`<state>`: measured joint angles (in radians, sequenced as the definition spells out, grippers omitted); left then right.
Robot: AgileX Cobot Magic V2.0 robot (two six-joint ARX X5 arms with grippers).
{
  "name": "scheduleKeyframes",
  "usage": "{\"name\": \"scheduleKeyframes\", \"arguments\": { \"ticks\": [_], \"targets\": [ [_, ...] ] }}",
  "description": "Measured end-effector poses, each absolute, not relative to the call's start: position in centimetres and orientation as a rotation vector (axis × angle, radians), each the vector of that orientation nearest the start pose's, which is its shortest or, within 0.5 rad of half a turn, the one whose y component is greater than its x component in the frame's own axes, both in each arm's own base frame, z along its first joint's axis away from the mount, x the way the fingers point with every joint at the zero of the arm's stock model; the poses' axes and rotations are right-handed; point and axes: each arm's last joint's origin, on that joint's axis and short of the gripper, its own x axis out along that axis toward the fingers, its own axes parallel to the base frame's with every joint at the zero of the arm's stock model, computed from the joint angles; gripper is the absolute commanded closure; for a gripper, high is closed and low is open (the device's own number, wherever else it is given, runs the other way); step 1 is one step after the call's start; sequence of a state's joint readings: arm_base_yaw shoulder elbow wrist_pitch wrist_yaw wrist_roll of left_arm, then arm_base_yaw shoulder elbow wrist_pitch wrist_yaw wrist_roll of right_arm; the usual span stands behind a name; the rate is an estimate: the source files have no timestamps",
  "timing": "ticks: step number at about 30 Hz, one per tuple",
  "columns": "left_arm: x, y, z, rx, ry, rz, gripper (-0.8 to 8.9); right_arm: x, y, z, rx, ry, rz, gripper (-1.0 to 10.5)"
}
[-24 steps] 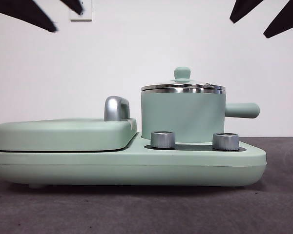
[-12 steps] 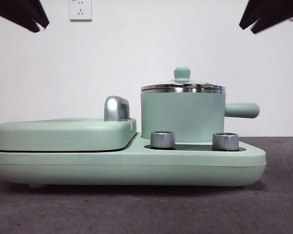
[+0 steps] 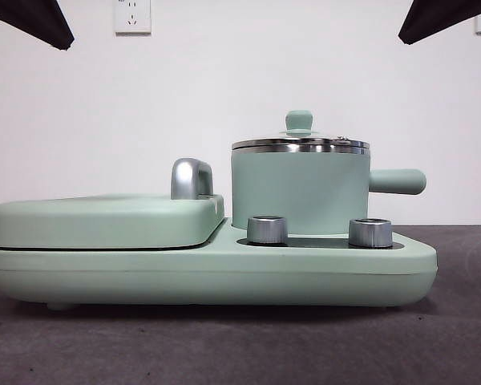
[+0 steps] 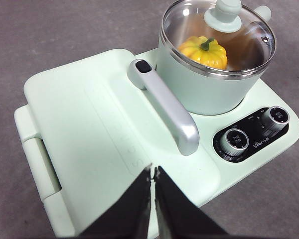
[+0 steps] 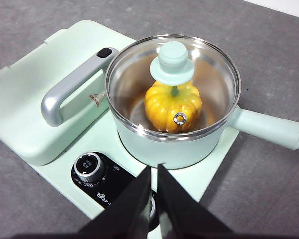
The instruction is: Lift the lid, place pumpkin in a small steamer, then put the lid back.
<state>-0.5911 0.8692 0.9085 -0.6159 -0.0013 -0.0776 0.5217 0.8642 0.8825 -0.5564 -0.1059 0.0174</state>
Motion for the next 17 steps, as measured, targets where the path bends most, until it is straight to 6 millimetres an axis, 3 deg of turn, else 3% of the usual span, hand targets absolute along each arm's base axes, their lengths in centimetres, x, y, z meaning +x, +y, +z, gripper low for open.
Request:
{"name": "scheduleKeyframes", "arguments": {
  "ticks": [9, 14, 17],
  "targets": [
    [13.7, -8.3, 32.3, 0.139, 0.481, -0.537, 8.04, 15.1, 9.0, 31.9, -0.096, 0.540, 0.607, 9.3],
    [13.6, -5.6, 28.8, 0.092, 0.341, -0.391, 8.04, 15.0, 9.0, 31.9, -0.096, 0.540, 0.607, 9.3],
    [12.3, -3.6, 25.7, 0.056, 0.235, -0.284, 8.04, 15.0, 9.0, 31.9, -0.096, 0.540, 0.607, 9.3]
  ]
}}
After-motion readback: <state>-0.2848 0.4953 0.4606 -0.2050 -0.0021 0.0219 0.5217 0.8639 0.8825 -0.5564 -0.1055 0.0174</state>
